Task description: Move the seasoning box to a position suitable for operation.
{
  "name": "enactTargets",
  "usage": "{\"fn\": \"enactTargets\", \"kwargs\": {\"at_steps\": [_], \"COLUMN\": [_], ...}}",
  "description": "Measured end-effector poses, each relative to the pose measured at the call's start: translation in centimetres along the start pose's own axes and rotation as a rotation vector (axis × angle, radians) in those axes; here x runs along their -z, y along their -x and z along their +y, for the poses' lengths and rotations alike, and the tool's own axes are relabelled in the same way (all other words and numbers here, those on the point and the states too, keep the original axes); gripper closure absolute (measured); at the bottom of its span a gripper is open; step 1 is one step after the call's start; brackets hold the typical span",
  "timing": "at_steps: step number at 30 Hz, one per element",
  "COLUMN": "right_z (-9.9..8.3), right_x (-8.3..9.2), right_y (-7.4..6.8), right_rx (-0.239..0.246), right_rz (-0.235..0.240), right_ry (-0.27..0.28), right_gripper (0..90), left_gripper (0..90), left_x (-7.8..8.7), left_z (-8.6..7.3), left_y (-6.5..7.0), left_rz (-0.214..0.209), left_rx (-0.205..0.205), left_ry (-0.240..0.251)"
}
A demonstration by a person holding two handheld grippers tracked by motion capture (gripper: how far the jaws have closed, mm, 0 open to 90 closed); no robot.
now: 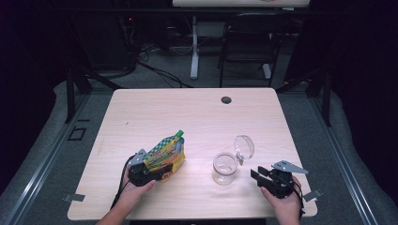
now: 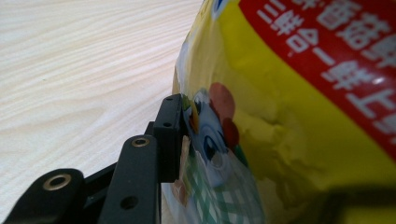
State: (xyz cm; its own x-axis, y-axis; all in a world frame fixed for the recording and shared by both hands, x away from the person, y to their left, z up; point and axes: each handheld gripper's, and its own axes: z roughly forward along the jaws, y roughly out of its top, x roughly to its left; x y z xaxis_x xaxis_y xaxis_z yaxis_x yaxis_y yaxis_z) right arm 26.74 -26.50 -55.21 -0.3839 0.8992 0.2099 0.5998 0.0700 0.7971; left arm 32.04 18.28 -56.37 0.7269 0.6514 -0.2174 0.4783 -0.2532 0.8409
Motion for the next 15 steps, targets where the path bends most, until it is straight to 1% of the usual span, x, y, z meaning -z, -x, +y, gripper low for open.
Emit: {"fn": "enactTargets", "kwargs": {"at_steps": [2,6,10,12,14,15], "right_z": [0.0,0.0,0.0,0.0,0.1,0.1], "right_x": [0.0,0.1,0.1,0.1,0.0,0.1], "right_y": [0.0,0.0,-0.1,-0.1,-0.3,-0.3], "right_rx": [0.0,0.002,0.002,0.005,0.005,0.011], "right_rz": [0.0,0.0,0.0,0.0,0.002,0.002], "right_ry": [0.001,0.003,0.005,0.007,0.017,0.011], "right_gripper": [61.4,61.4,61.3,61.4,61.3,61.2], "left_gripper": [61.6,61.6,61.7,61.7,61.7,61.7], "left_x": [0.2,0.5,0.9,1.2,1.3,1.4], "left_z": [0.1,0.3,0.7,1.0,1.3,1.5], "left_y": [0.0,0.0,0.1,0.2,0.3,0.5], "left_rz": [0.001,0.02,0.045,0.054,0.067,0.078], "left_rx": [0.004,-0.011,-0.019,-0.028,-0.047,-0.059], "left_ry": [0.007,0.017,0.039,0.041,0.047,0.049]}}
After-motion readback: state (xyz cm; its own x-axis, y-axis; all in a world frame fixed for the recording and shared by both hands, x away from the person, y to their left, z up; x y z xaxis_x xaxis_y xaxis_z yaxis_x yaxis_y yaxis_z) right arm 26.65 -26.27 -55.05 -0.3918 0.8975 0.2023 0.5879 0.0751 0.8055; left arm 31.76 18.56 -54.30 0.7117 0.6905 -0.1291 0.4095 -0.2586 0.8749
